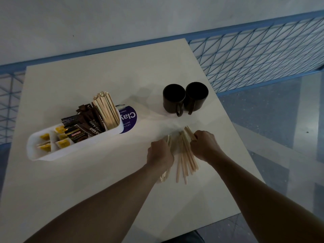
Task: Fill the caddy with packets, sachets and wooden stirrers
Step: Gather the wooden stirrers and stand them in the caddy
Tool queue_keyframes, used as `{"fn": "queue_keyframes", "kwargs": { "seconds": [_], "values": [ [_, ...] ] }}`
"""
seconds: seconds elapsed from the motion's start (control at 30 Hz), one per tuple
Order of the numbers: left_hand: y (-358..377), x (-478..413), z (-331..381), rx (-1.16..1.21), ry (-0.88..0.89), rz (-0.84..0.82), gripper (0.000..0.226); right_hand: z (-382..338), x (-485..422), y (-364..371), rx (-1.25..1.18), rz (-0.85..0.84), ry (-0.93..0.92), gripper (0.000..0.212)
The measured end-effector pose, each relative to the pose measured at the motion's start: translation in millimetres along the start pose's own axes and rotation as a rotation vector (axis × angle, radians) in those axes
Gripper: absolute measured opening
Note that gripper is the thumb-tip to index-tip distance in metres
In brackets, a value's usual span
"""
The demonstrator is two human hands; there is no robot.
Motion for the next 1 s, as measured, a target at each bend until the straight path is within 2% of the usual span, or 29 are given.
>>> {"fn": "queue_keyframes", "kwargs": {
  "seconds": [0.17, 0.37, 0.47, 0.57, 0.73, 0.87, 1.0],
  "values": [
    [-7, 0, -4, 0.017, -0.002, -0.01, 0.027, -12, 0, 6, 0.046, -0.05, -0.012, 0.015],
    [-19, -2, -20, 0.152, -0.026, -0.078, 0.023, -41, 7, 16, 0.024, -0.122, -0.068, 0.013],
    [-30, -2, -31, 0.284, -0.04, -0.109, 0.02, -60, 6, 20, 0.004, -0.126, -0.105, 0.013],
    [-57, 0, -51, 0.448, -0.065, -0.051, 0.016, -91, 0, 32, -0.139, -0.162, -0.137, 0.017],
    [-73, 10, -48, 0.8, -0.039, -0.085, 0.019, -113, -8, 37, -0.326, -0.15, -0.151, 0.025],
    [-114, 15, -57, 0.919, 0.045, 0.02, 0.026, -152, -13, 41, -0.456, -0.172, -0.268, 0.03],
    [-152, 20, -73, 1.026, 0.111, 0.114, 0.028, -195, -15, 41, -0.452, -0.144, -0.367, 0.029]
  ]
}}
Point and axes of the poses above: each hand's wrist, its own x-axis away from the middle knuckle, its own y-axis out of the palm, z = x × y, the point moved 10 cm from there along -x, towards the middle knuckle, and after that the axes turned 12 degrees about -z, right-handed, at the moved point
